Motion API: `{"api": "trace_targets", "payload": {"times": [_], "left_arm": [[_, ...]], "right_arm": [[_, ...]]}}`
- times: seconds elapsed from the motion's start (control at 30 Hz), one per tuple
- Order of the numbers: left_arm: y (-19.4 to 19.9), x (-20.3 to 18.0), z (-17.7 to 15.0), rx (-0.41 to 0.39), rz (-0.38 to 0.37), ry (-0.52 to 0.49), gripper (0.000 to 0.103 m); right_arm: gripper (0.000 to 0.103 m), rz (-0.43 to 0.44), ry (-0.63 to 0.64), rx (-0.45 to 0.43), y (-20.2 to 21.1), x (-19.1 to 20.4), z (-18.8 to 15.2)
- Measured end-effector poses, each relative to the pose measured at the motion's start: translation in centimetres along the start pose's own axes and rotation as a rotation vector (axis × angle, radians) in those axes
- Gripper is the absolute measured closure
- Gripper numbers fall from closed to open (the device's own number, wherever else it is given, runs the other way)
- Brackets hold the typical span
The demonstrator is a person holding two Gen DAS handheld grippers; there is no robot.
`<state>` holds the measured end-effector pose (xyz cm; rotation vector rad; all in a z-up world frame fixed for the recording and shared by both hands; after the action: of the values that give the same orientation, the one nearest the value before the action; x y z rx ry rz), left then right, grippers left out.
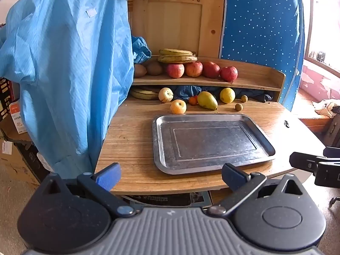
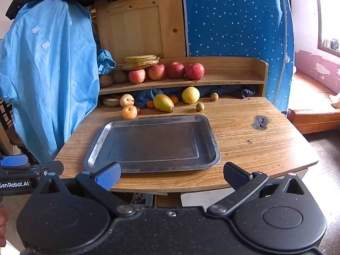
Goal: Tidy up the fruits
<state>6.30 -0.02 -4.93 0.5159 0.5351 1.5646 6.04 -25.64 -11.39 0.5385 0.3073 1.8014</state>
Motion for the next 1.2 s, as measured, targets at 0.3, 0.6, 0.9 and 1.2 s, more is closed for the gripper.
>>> {"api": "trace_targets", "payload": {"times": [0.3, 0.6, 0.9, 1.2], "left_arm": [[0.2, 0.1, -0.3, 0.002, -0.005, 0.001, 0.0], [-0.1, 0.5, -1.0, 0.011, -0.003, -0.002, 0.0], [-0.4, 0.1, -1.1, 0.024, 0.001, 0.006, 0.0], [-0.5, 0.0, -1.1, 0.032, -0.001, 0.006, 0.0]], "right_arm": [[0.0, -0.003, -0.002, 0.007, -0.7, 0.5, -0.6], [0.0, 0.0, -0.011, 0.02, -0.4, -0.3, 0.0], [0.0, 0.0, -0.014, 0.02, -0.5, -0.4, -0.1], [0.0, 0.0, -0.019, 0.024, -0.6, -0.6, -0.1]]}}
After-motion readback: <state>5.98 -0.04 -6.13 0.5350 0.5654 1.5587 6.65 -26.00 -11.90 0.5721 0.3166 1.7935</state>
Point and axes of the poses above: each gripper's, at about its wrist camera, not at the fingertips, and y roughly against the way its jaws point, x to its left, z to its top, the point moved 8 cm from there along -y, roughly the way its jaws point, and after that the axes turned 3 degrees about z, right-handed, at the moved point
